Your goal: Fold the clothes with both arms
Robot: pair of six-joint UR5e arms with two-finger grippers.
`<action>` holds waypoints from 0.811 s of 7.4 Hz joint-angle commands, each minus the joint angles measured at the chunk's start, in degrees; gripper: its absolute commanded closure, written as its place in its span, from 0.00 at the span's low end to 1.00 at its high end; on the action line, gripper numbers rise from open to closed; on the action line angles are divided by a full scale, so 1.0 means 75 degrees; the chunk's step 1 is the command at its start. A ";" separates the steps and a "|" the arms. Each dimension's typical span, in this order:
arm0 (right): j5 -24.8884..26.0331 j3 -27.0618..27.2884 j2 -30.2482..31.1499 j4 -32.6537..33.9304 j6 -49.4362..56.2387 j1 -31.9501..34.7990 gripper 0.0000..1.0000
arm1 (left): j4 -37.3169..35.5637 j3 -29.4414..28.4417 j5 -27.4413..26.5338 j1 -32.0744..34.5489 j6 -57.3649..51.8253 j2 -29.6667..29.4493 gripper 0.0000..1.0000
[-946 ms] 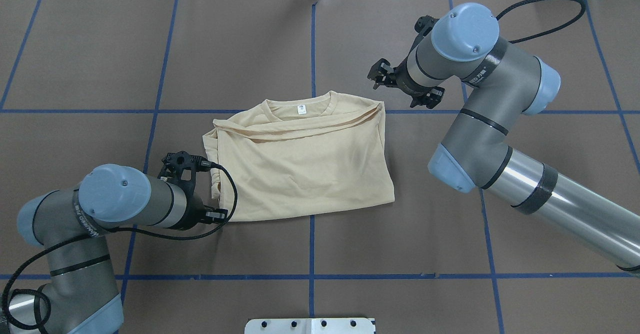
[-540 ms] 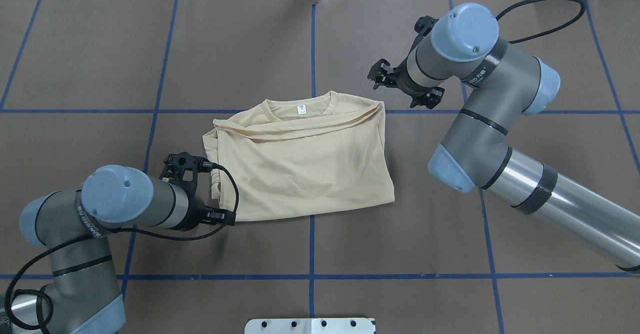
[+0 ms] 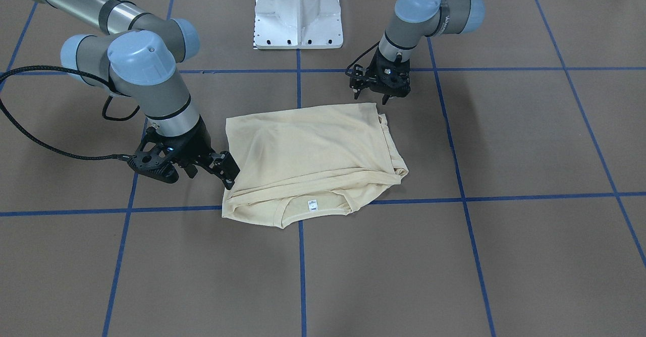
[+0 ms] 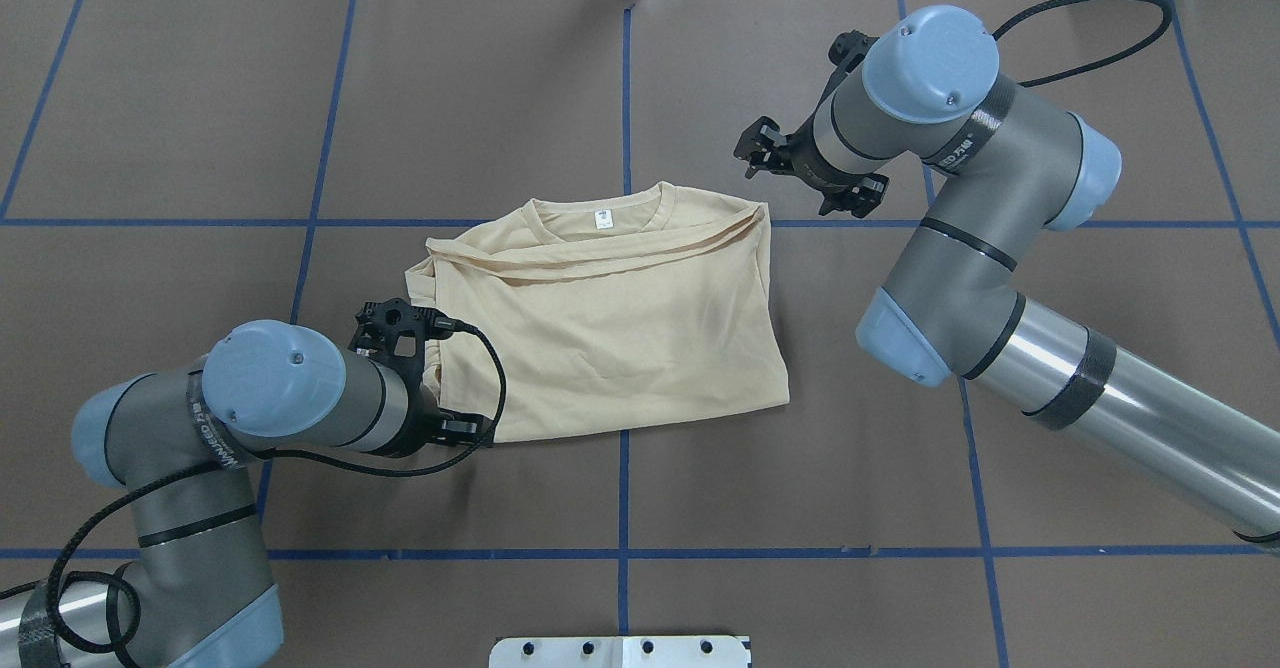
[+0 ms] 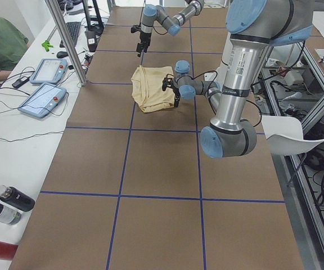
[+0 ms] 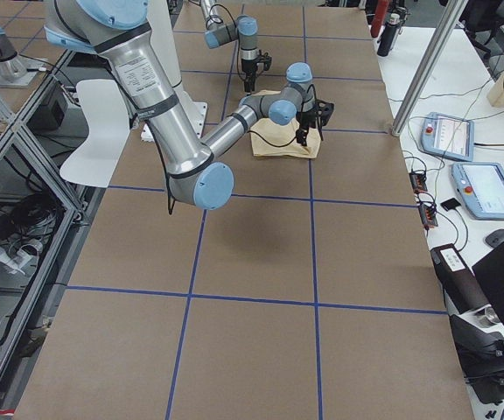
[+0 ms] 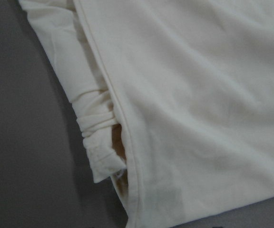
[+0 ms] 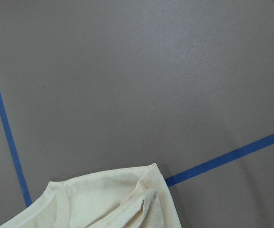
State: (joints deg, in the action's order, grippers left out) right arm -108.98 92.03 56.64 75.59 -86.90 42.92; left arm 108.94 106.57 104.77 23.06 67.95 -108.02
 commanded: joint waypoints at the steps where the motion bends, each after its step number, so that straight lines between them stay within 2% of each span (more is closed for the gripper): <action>1: 0.0000 -0.0001 0.0006 0.0000 -0.0002 -0.0005 0.00 | -0.0041 -0.0123 -0.0012 -0.0005 -0.0012 -0.0035 0.33; 6: 0.0000 -0.0001 0.0006 0.0012 0.0021 -0.0005 0.00 | -0.0041 -0.0182 0.0000 -0.0063 -0.0001 -0.0070 0.36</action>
State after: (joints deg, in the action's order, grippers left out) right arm -108.99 92.03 56.69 75.60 -86.82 42.89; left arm 108.63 105.25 104.73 22.76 67.87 -108.42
